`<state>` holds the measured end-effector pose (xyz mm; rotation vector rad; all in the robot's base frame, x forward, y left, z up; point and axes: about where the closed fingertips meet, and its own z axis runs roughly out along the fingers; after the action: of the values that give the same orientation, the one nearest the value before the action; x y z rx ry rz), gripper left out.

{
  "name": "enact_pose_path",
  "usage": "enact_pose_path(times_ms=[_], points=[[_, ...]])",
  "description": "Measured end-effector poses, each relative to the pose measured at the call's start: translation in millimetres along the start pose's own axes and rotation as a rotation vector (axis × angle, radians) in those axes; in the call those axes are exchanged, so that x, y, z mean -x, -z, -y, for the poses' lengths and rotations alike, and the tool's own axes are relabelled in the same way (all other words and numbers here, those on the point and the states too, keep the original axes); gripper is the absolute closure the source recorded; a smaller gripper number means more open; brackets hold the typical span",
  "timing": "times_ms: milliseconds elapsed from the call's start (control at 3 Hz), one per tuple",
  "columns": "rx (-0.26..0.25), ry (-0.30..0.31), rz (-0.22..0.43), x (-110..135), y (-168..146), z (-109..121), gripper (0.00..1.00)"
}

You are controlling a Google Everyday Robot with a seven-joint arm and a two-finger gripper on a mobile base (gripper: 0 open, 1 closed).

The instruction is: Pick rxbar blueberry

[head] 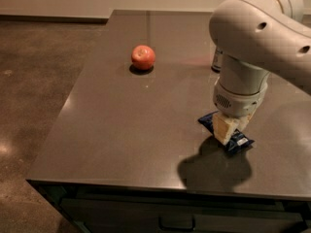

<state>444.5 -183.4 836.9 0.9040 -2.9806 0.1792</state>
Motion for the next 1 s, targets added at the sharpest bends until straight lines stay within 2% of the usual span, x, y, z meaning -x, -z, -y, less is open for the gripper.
enact_pose_path(times_ms=[333,1000], points=[[0.008,0.021,0.035,5,12,0,1.00],[0.031,0.079,0.134,19,52,-2,1.00]])
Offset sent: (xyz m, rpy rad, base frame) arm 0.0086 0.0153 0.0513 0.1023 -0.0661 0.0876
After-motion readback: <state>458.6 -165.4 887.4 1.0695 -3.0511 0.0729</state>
